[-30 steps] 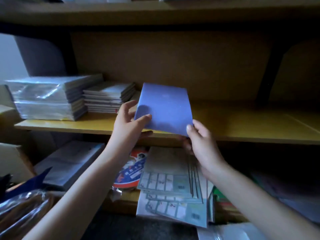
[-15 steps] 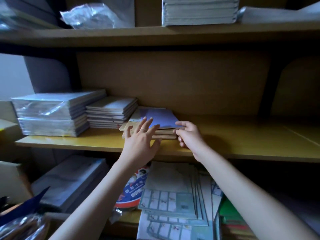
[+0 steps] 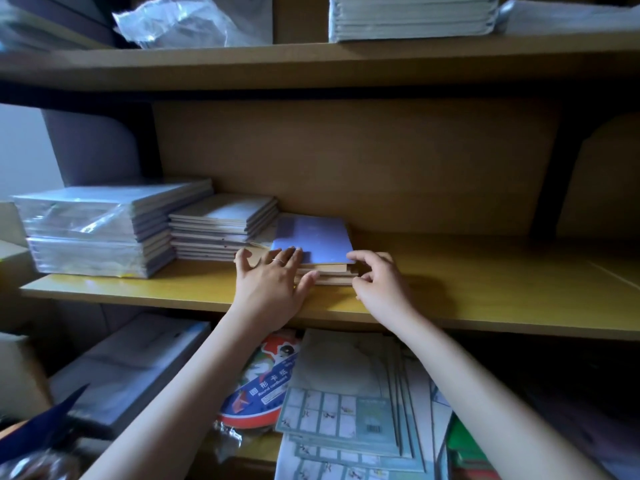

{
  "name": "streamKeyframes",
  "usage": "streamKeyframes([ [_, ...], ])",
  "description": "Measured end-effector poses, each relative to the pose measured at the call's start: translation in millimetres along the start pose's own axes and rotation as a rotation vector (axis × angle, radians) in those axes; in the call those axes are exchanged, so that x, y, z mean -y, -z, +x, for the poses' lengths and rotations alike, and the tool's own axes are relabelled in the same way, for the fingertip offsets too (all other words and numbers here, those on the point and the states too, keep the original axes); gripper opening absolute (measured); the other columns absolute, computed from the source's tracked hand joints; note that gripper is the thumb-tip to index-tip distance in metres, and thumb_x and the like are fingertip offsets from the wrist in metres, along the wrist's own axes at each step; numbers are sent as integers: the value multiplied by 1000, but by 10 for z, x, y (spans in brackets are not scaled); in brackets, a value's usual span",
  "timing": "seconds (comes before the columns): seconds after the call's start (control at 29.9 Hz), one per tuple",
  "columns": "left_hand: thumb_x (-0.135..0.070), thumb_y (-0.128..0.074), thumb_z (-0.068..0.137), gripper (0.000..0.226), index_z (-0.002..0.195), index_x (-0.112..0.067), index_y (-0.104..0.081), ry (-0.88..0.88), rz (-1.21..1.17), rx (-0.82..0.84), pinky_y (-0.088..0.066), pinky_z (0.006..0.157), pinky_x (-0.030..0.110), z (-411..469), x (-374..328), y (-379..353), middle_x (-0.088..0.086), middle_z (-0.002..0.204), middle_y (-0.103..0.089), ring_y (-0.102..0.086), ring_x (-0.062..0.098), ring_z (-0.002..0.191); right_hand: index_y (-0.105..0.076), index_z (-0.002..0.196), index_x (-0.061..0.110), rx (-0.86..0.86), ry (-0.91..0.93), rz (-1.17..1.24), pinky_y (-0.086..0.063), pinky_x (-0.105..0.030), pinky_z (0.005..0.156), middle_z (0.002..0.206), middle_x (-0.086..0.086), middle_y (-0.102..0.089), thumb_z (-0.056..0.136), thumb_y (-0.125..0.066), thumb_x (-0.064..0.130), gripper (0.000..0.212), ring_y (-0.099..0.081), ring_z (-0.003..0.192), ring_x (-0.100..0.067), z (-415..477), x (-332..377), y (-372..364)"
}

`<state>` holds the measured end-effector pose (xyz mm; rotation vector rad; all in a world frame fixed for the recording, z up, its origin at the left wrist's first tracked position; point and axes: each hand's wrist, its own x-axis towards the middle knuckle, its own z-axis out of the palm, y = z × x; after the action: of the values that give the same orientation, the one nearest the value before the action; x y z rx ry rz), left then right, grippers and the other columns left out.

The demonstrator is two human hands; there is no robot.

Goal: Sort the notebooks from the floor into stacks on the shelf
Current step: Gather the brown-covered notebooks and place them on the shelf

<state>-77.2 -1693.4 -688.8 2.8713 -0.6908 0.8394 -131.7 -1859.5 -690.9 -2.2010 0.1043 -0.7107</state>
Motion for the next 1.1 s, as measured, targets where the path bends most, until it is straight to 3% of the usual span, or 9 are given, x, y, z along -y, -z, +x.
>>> streamKeyframes([
  [0.13, -66, 7, 76, 87, 145, -26, -28, 4, -68, -49, -6, 108, 49, 23, -4, -48, -1, 149, -36, -26, 13, 140, -60, 119, 28, 51, 55, -29, -47, -27, 74, 118, 15, -44, 84, -51, 7, 41, -50, 73, -4, 22, -34, -23],
  [0.27, -57, -7, 86, 64, 126, -26, -45, -84, -175, -158, -9, 108, 51, -60, 18, -127, -2, 149, -36, -23, 15, 142, -56, 125, 31, 102, 75, -40, -39, -21, 72, 131, 17, -46, 85, -52, 12, 44, -44, 78, -2, 34, -59, -39],
  [0.37, -62, -5, 82, 71, 126, -23, -46, -60, -179, -137, -5, 110, 50, -50, 23, -105, -3, 146, -41, -27, 14, 141, -51, 131, 33, 150, 85, -65, -38, -16, 70, 139, 21, -41, 86, -51, 16, 48, -44, 78, 4, 10, -33, -54],
  [0.43, -66, -2, 79, 79, 132, -23, -41, -33, -162, -103, -3, 111, 48, -28, 36, -93, -2, 147, -40, -24, 14, 141, -44, 135, 37, 176, 89, -139, -44, -20, 82, 144, 23, -35, 87, -50, 20, 52, -52, 102, -3, -9, 1, -50],
  [0.5, -68, 0, 77, 84, 138, -23, -37, -15, -149, -84, -3, 111, 49, -1, 45, -98, -2, 149, -37, -21, 14, 143, -37, 140, 39, 190, 98, -278, -42, -27, 98, 149, 25, -29, 87, -49, 26, 56, -43, 127, -10, -19, 46, -39],
  [0.57, -69, 0, 76, 84, 139, -26, -35, -5, -142, -69, -4, 111, 50, 26, 44, -117, -3, 151, -34, -20, 14, 143, -32, 142, 40, 189, 96, -340, -39, -29, 102, 150, 26, -25, 87, -48, 32, 57, -37, 133, -13, -20, 85, -30],
  [0.74, -75, -2, 71, 85, 137, -32, -35, 2, -141, 6, -8, 111, 50, 88, 35, -96, -4, 154, -26, -16, 16, 144, -38, 138, 40, 157, 90, -271, -42, -29, 100, 148, 25, -29, 88, -50, 35, 52, -42, 129, -11, -22, 70, -30],
  [0.9, -67, -26, 89, 65, 140, -27, -31, 10, -148, 71, -10, 113, 50, 174, -29, -76, -1, 157, -19, -10, 18, 145, -47, 131, 40, 139, 59, -166, -46, -31, 94, 143, 25, -37, 84, -53, 34, 48, -52, 117, -12, 2, 39, -44],
  [1.1, -69, -17, 85, 68, 135, -27, -39, 14, -224, 13, -9, 113, 46, 147, -21, -118, 3, 159, -6, -2, 17, 146, -47, 129, 38, 93, 60, -179, -47, -29, 82, 137, 21, -44, 83, -54, 33, 47, -59, 100, -18, 2, 24, -60],
])
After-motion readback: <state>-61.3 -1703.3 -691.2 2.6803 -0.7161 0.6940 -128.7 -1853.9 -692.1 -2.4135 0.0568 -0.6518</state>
